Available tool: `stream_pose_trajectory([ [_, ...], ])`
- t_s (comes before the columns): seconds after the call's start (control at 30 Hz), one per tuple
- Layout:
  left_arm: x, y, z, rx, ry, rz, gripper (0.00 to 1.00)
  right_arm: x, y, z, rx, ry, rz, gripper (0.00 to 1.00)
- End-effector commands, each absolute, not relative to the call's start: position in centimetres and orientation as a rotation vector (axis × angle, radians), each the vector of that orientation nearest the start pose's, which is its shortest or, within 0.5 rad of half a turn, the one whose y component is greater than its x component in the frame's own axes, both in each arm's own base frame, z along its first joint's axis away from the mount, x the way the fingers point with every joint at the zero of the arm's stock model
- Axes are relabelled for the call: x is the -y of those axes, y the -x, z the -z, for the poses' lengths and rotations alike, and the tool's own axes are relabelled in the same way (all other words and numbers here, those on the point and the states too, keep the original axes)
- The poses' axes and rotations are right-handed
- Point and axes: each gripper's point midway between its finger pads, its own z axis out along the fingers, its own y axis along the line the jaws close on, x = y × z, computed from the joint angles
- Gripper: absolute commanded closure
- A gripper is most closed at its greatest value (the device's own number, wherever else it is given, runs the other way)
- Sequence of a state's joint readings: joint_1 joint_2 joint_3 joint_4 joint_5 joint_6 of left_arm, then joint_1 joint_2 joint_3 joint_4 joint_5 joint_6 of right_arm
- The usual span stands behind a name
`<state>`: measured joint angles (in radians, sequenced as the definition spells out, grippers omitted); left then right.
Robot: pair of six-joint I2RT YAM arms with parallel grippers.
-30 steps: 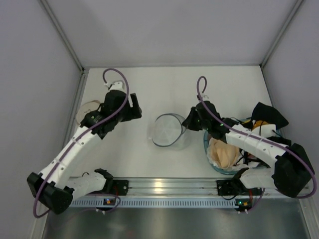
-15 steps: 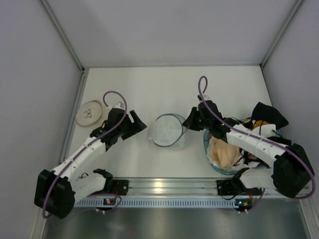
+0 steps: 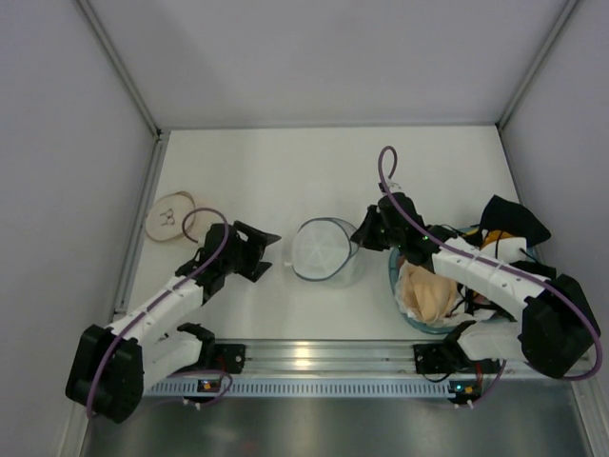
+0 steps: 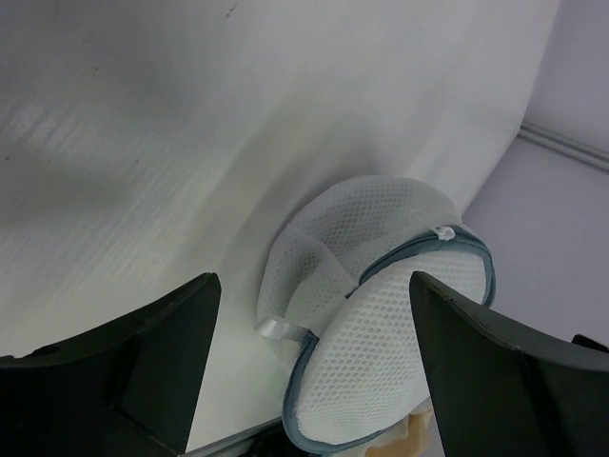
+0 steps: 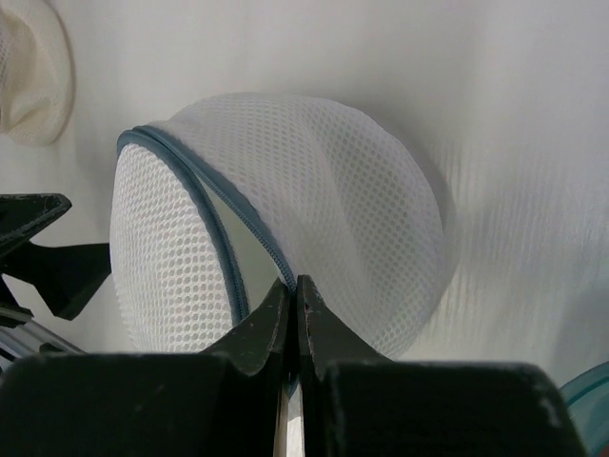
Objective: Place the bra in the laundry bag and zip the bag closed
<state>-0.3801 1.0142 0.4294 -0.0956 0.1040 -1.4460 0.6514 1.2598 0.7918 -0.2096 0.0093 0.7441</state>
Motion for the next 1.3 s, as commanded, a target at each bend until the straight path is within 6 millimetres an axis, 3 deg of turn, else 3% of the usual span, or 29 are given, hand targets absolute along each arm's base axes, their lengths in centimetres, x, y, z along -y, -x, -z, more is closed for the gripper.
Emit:
stream_pose_trajectory([
  [0.0,17.5,-26.6,-10.4,-2.034,1.459,1.148,0.14,-23.5,-28.4,-14.3,-2.297,-0.151,-0.7,1.0],
  [0.17,18.0,-26.1,-9.4,-2.053,1.584,1.081,0.12,-23.2,-28.4,-14.3,-2.305,-0.157,-0.677,1.0],
  [0.3,19.6,-25.8,-9.2,-2.086,1.63,1.085,0.12,-23.1,-28.5,-14.2,-2.305,-0.169,-0.666,1.0],
  [0.43,19.3,-25.4,-8.0,-2.081,1.712,0.986,0.12,-23.2,-28.5,-14.4,-2.303,-0.166,-0.678,1.0],
  [0.57,19.1,-26.7,-9.0,-2.015,1.714,0.981,0.14,-23.2,-28.4,-14.4,-2.299,-0.167,-0.683,1.0],
  [0.7,20.2,-27.7,-9.5,-2.017,1.727,0.988,0.17,-23.3,-28.3,-14.4,-2.296,-0.167,-0.69,1.0],
  [0.97,21.4,-26.8,-8.4,-2.038,1.768,0.955,0.18,-22.7,-28.4,-14.7,-2.285,-0.167,-0.663,1.0],
  [1.27,20.7,-27.1,-7.9,-1.989,1.813,0.903,0.52,-22.9,-28.5,-14.7,-2.287,-0.166,-0.664,1.0],
])
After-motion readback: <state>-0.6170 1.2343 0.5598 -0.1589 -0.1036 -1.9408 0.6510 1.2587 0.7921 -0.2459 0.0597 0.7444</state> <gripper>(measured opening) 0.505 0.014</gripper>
